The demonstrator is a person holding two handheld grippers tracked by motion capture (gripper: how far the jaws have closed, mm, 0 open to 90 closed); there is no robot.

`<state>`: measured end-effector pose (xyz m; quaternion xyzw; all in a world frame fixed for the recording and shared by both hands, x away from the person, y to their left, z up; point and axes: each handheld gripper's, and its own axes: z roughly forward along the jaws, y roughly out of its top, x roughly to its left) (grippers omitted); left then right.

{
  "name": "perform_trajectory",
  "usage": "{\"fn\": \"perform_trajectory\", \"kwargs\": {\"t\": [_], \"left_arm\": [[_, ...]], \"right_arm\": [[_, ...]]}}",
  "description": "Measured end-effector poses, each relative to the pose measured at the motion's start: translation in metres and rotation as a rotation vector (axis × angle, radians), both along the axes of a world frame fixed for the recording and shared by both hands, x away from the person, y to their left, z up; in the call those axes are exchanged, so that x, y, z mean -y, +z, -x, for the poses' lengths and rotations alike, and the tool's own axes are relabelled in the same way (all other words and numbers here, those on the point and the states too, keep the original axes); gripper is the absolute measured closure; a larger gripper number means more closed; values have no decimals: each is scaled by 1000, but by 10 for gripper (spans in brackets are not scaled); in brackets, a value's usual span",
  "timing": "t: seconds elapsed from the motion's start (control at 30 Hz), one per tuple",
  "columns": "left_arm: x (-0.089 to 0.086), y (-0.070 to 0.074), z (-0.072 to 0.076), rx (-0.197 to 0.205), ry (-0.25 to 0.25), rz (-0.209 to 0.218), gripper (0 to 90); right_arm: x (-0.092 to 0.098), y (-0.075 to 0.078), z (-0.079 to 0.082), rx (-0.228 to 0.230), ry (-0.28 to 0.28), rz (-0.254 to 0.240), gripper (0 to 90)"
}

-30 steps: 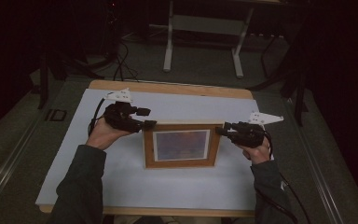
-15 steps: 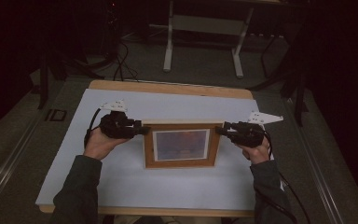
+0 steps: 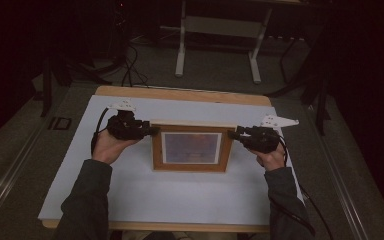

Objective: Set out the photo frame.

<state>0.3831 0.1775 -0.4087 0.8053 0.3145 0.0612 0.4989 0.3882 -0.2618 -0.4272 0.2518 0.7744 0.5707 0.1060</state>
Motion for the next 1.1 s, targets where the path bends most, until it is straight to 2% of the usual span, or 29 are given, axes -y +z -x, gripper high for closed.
{"fn": "perform_trajectory", "kwargs": {"t": [0.43,0.77,1.1], "left_arm": [[3,1,-22,21,75,-3,636],[1,0,-35,21,127,22,621],[-3,-2,-37,-2,134,26,618]], "right_arm": [[-7,2,-22,-6,-63,-8,667],[-12,3,-38,-20,-98,-22,663],[-18,3,-43,-34,-104,-22,663]]}}
